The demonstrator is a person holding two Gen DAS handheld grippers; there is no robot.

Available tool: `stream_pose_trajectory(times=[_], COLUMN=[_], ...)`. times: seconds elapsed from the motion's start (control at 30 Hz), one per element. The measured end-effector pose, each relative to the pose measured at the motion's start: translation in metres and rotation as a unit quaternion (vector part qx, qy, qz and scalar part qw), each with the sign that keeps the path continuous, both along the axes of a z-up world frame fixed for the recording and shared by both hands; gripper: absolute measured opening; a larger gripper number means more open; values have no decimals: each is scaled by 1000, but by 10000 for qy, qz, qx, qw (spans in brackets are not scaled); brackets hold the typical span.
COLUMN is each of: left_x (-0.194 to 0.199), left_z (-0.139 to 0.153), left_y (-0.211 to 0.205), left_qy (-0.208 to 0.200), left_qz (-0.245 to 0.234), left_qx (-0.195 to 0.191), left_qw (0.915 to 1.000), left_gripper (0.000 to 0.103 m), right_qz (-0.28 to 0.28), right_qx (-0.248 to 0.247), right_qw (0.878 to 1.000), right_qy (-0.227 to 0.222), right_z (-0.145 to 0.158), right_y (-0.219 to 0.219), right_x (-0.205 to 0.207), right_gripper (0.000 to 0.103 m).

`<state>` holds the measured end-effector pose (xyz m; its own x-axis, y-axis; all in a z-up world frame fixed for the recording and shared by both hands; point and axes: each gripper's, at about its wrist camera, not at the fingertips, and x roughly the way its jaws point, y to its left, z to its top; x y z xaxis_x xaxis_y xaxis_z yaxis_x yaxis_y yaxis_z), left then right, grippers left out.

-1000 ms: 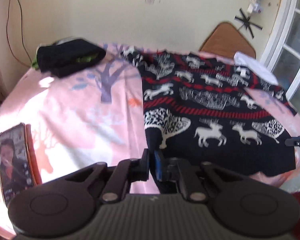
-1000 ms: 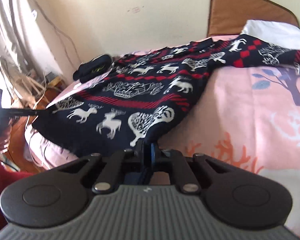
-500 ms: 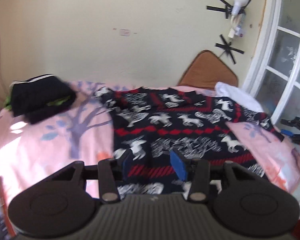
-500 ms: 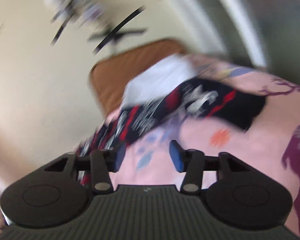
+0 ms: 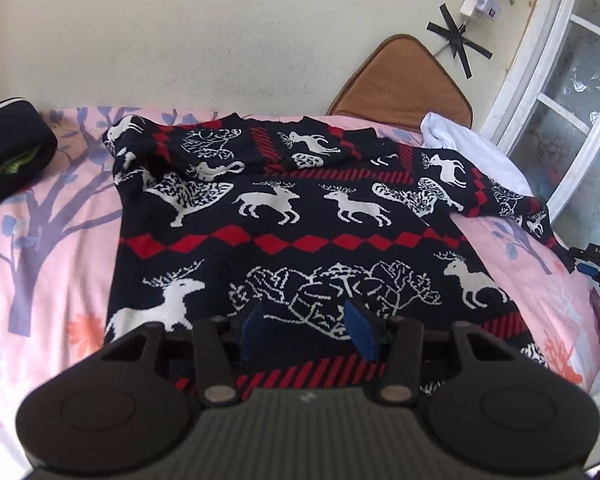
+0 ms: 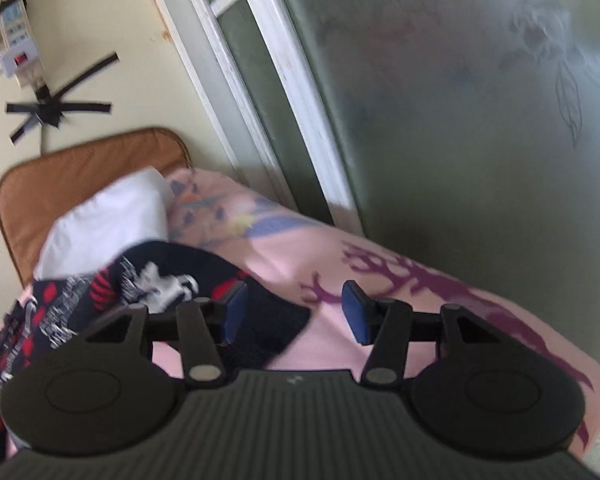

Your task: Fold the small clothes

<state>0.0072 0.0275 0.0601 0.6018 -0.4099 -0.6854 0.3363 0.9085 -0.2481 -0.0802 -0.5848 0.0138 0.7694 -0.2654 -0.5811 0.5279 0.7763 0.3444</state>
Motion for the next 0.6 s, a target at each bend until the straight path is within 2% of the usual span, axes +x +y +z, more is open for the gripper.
stream_pose_trajectory(times=[0.07,0.1,0.13,0.23,0.3,0.37,0.47,0.53,0.6], left_x=[4,6,8,18,27,37,58,71,80], left_z=[-3,-4,-5,-6,-4,-1,-1,-5,-15], left_y=[-4,-5,-5,-3,1,6,16,22,31], left_qy=[23,31,43,0,-100,-233,-474,-566,-530], left_qz=[-25,-38,-46,-16,67,168,366,539,656], left_qx=[27,36,49,137,159,113,-115,-294,-652], left_qw=[10000,10000,10000,9999,9998,9995,9981,9965,9943], left_gripper=[46,46,46,46,46,46,48,48,48], right_qz=[164,315,511,594,578,664,922,1274,1704], right_qx=[-466,-709,-845,-755,-357,-74,50,309,654], right_qw=[9986,9966,9947,9948,9976,9952,9842,9742,9631], right_qy=[164,280,300,341,-93,-718,-1508,-1835,-1978], right_z=[0,1,2,16,42,81,150,194,229], right_y=[19,30,39,42,38,37,37,41,54], right_x=[3,8,12,17,14,11,18,36,61], right_gripper=[54,38,13,10,9,9,9,9,9])
